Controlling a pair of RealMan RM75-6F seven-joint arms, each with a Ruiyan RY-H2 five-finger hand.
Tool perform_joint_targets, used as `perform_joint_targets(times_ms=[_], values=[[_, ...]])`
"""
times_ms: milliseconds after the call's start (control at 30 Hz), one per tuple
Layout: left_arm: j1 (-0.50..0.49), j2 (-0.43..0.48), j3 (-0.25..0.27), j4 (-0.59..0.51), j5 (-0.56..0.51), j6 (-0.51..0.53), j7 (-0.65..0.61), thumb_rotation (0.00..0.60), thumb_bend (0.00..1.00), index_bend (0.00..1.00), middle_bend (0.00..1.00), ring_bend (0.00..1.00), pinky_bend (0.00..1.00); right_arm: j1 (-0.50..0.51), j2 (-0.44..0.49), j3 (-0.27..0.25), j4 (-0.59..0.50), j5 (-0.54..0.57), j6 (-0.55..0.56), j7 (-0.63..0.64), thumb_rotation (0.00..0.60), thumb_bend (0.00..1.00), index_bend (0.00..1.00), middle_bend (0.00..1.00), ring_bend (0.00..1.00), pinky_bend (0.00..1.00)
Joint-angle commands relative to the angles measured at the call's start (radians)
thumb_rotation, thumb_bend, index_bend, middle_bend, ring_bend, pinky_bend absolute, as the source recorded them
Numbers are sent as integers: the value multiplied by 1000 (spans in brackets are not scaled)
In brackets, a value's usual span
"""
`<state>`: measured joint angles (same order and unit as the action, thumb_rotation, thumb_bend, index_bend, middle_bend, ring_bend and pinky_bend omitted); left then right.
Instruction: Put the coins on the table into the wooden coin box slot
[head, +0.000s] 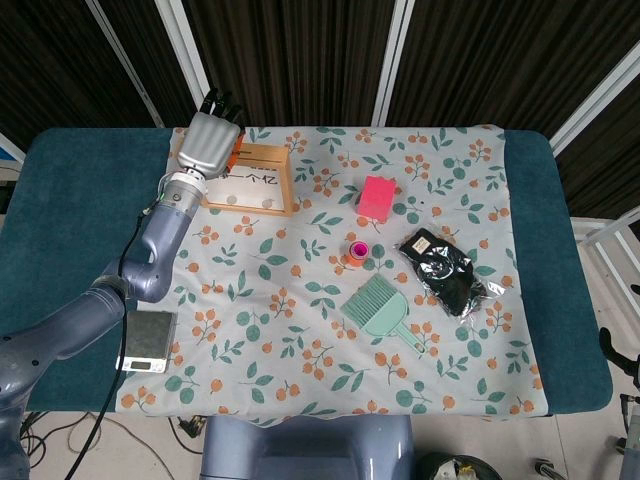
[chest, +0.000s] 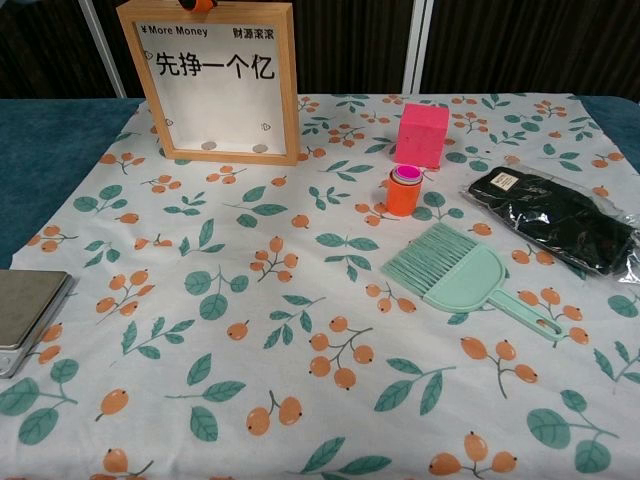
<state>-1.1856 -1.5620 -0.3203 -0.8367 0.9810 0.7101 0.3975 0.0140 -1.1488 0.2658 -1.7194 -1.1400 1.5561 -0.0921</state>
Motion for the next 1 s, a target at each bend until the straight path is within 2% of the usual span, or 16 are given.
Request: perform_joint_targets(times_ms=[33, 500, 667, 733, 900, 1000], values=[[0, 0, 1, 0, -3, -1, 3, 600, 340, 561, 178, 0, 0, 0, 0, 0, 0, 1, -1, 1, 600, 395, 243, 54, 12, 0], [-5, 1, 4, 1, -23, -7, 20, 600, 340, 506, 173, 0, 0, 0, 0, -1, 0, 0, 0, -1, 600, 395, 243, 54, 12, 0], [-4, 18, -6, -28, -14, 23, 13, 600, 340, 471, 171, 0, 0, 0, 1, 0, -2, 2, -1, 0, 600, 395, 243, 54, 12, 0], [2, 32, -15, -52, -1, 58, 1, 600, 340, 463, 170, 0, 0, 0, 1, 0, -2, 2, -2, 0, 600, 395, 243, 54, 12, 0], [64, 93, -47, -177, 57, 238, -68, 600, 335, 420, 157, 0, 0, 0, 1, 1, 0, 3, -1, 2, 600, 394, 243, 54, 12, 0], [156, 158, -33, -327, 101, 383, -77, 600, 333, 382, 134, 0, 0, 1, 1, 2, 2, 1, 0, 5, 600, 394, 243, 54, 12, 0]])
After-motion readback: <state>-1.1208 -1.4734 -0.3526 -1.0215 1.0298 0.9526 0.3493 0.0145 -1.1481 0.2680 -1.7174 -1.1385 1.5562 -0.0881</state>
